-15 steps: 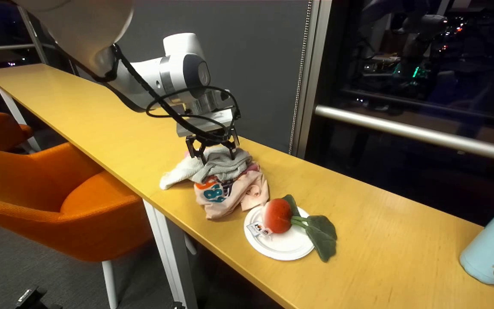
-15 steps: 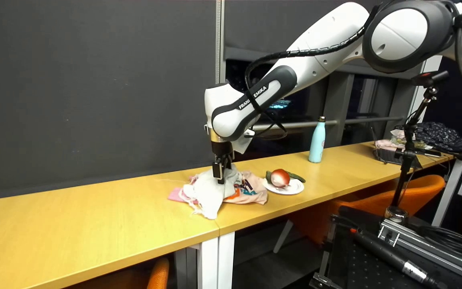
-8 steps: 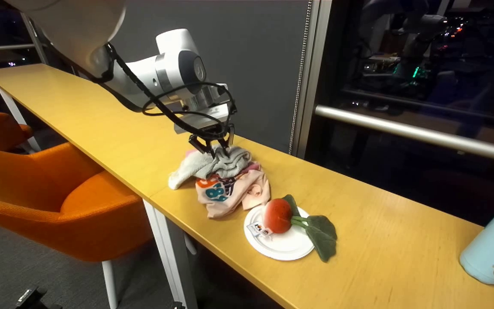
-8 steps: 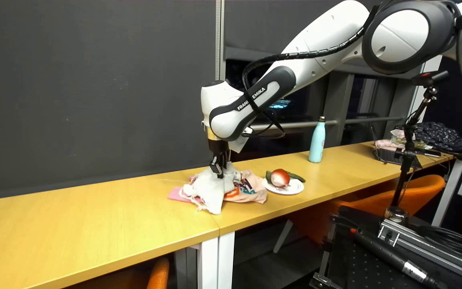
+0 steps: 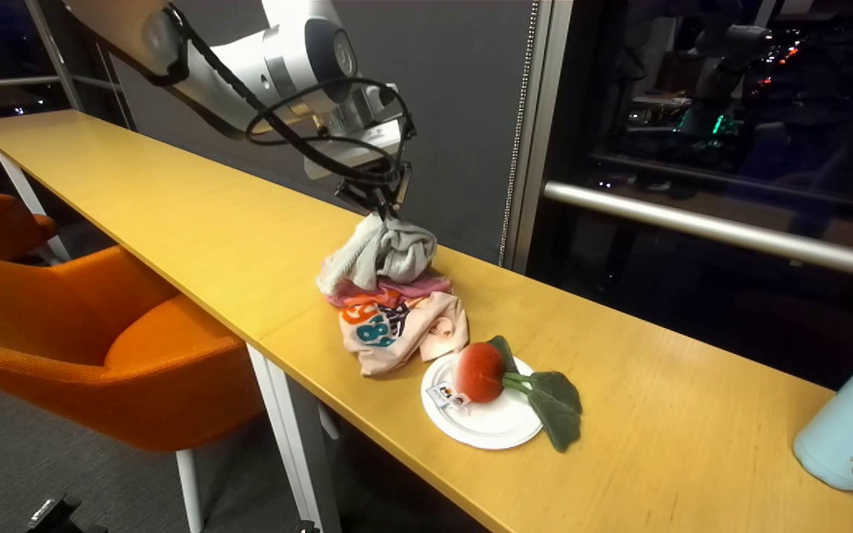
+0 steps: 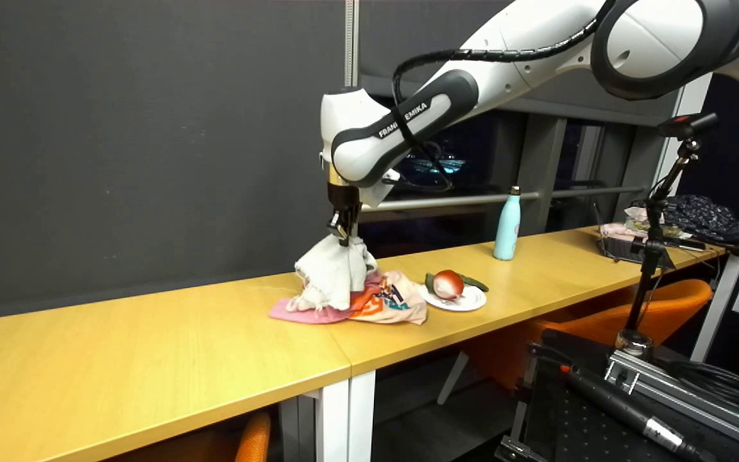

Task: Move the white towel and the pink shirt to the left

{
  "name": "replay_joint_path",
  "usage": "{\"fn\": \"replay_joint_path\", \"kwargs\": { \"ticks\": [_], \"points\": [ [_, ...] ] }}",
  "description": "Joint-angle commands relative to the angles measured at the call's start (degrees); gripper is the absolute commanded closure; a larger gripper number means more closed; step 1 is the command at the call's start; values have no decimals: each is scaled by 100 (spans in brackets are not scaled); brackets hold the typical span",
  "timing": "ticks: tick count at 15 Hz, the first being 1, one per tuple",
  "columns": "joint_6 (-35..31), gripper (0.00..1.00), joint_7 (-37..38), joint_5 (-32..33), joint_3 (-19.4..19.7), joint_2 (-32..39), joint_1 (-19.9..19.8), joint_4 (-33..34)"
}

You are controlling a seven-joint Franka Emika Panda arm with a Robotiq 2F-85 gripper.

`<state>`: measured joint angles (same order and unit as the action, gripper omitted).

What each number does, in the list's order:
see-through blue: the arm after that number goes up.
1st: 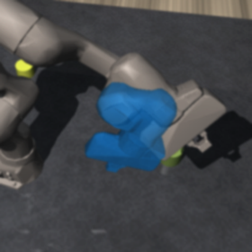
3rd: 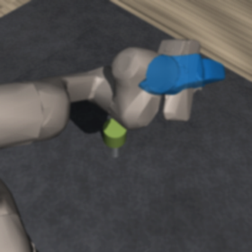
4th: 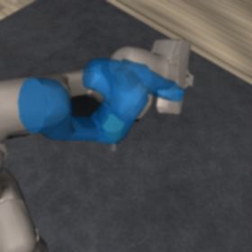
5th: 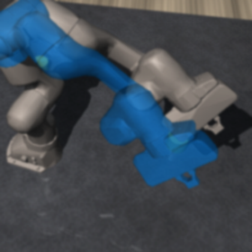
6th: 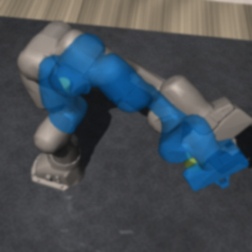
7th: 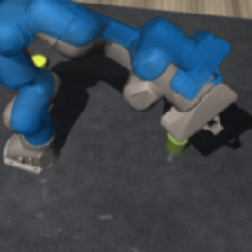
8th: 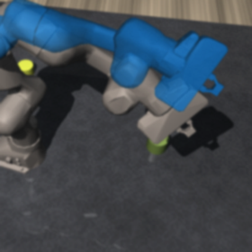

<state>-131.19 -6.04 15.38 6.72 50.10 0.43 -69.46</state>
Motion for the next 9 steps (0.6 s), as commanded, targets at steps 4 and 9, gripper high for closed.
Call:
{"fn": "replay_joint_path", "kwargs": {
  "ticks": [4,9],
  "points": [
    [484,96,-420,-24,-192,194,105,1798],
    [378,96,-1219,-505,-898,754,192,2890]
  ]
}}
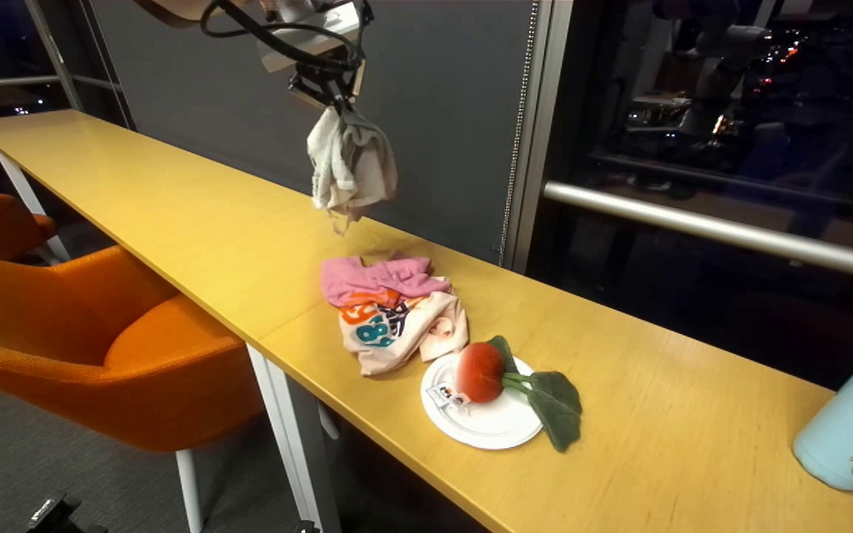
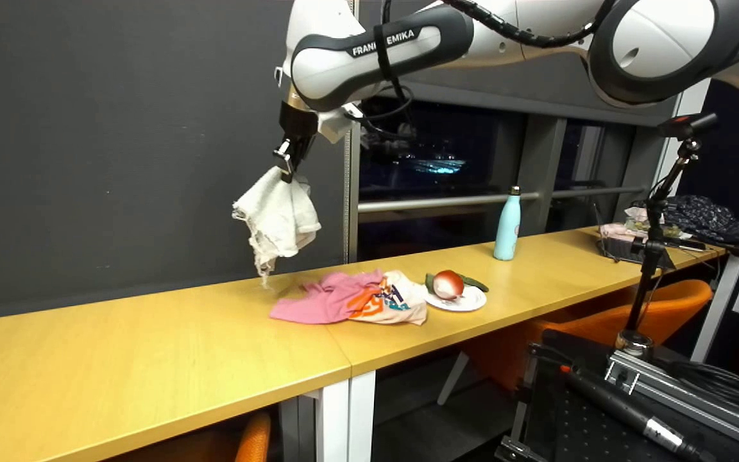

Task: Move the white towel and the pink shirt to the left

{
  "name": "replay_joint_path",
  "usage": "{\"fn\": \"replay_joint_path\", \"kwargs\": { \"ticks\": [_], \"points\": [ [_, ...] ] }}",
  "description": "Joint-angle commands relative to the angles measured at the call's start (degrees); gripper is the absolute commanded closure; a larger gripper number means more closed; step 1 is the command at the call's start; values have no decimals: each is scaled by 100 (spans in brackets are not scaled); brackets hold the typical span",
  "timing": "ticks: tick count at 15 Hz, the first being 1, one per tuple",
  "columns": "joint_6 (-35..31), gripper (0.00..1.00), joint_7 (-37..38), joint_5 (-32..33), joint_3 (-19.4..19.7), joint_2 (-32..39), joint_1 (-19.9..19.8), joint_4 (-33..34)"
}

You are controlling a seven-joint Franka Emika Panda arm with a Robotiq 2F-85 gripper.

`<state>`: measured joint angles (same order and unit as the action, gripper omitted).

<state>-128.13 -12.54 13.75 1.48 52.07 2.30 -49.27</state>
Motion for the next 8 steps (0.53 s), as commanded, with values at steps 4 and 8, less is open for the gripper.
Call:
{"fn": "replay_joint_path", "kwargs": {
  "ticks": [4,8],
  "points": [
    [349,96,-1169,-813,-978,1064,-57,1187],
    [710,60,-1440,-954,-1178,1455,-59,1434]
  ]
}}
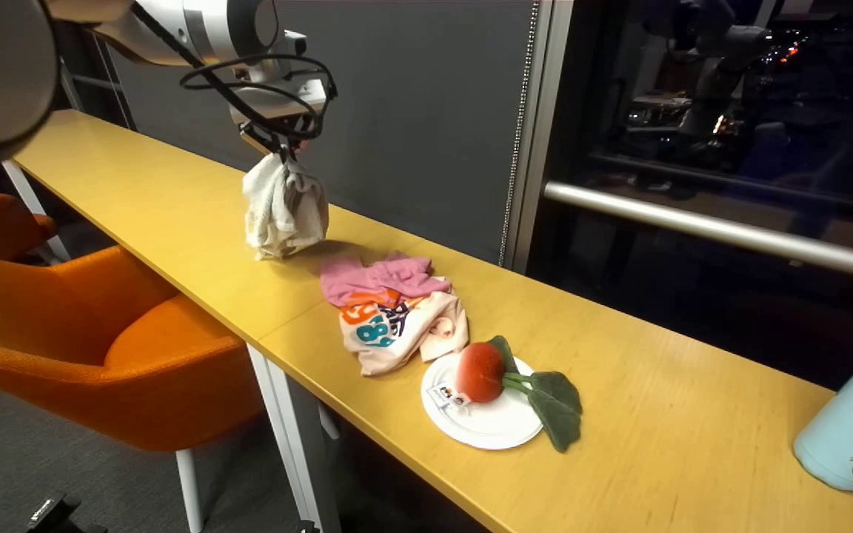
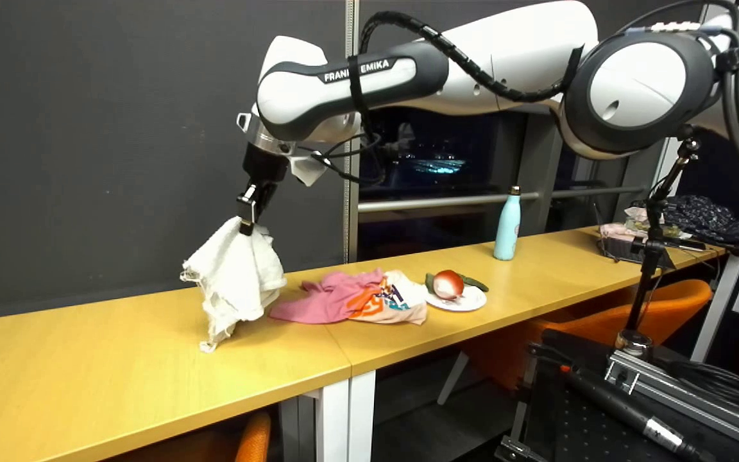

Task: Move the white towel and the pink shirt to the left

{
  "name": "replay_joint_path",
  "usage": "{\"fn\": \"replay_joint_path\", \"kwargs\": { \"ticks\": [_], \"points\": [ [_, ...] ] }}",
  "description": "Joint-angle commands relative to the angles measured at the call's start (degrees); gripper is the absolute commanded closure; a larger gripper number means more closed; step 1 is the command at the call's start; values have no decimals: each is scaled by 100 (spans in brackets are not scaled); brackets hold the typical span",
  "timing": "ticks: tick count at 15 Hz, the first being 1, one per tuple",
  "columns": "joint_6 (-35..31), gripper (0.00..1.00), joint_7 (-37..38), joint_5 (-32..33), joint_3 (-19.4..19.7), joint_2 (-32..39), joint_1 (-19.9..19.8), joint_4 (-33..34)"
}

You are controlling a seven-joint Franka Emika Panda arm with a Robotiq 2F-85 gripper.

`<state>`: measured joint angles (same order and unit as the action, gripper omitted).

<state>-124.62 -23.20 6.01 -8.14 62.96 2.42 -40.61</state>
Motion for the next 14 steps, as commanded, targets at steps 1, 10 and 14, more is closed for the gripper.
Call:
{"fn": "replay_joint_path", "kwargs": {
  "ticks": [1,10,14],
  "points": [
    [392,60,-390,-156,-222,421,-65,624],
    [1314,0,-421,-32,-76,-78,-384,610],
    [1668,0,-483,-28,-61,-71,-716,362]
  ]
}}
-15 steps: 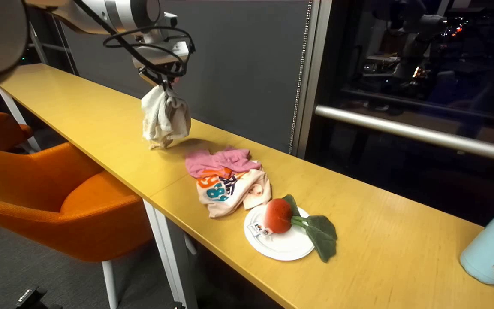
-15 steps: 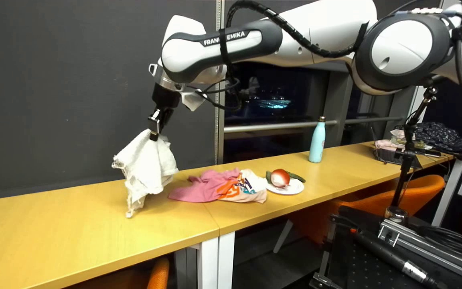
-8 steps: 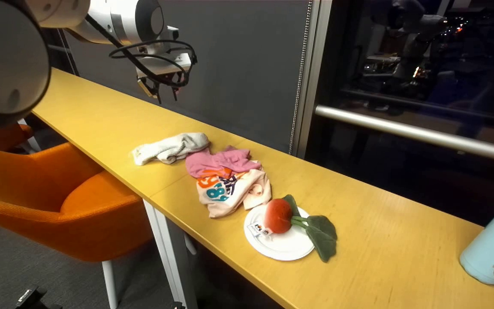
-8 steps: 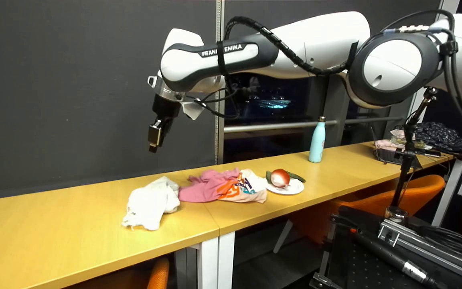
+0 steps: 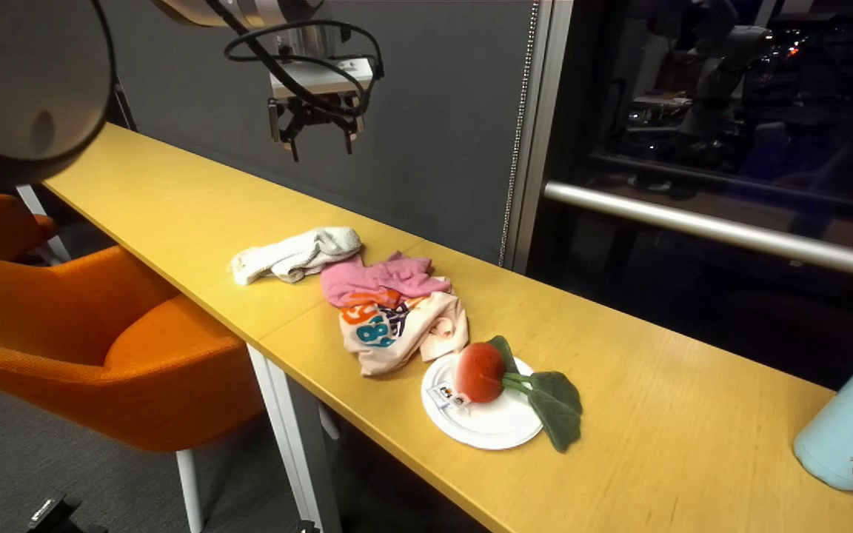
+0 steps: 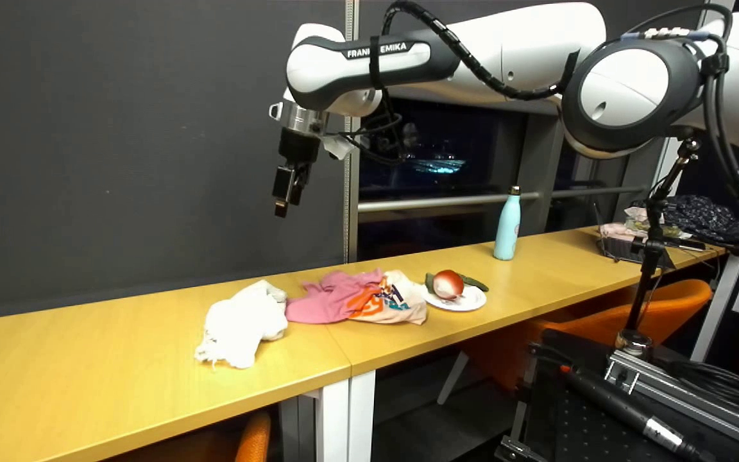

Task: Move the white towel and the pink shirt to the left

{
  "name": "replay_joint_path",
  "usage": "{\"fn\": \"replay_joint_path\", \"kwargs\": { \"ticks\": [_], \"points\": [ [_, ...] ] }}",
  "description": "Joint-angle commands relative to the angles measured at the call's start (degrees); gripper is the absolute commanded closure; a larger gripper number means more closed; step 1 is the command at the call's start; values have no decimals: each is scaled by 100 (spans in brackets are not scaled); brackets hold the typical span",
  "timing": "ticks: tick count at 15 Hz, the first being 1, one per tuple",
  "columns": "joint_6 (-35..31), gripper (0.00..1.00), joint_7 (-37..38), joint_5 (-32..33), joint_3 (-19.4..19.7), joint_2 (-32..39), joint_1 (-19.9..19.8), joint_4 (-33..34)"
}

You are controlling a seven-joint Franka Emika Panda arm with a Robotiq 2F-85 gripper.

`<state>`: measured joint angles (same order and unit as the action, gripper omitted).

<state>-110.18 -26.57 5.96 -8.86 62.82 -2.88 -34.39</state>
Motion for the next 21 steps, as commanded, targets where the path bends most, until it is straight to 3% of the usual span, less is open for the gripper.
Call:
{"fn": "replay_joint_path", "kwargs": {
  "ticks": [1,4,9,12,16,17,18,21],
  "points": [
    [268,0,-161,-1,19,-21,-229,-317],
    [267,0,-126,56,64,117,-318,-680],
    [260,0,145,406,473,340,-207,-1240],
    [-306,0,630,806,856,568,-100,-1408],
    [-882,0,1144,1034,1082,726,-10,-1555],
    [-1002,25,1262,1042,1105,722,18,-1602],
    [-1081,26,1362,1071,1141,706,50,-1640],
    [-1214,49,1577,1129,1220,553,161,-1766]
  ]
}}
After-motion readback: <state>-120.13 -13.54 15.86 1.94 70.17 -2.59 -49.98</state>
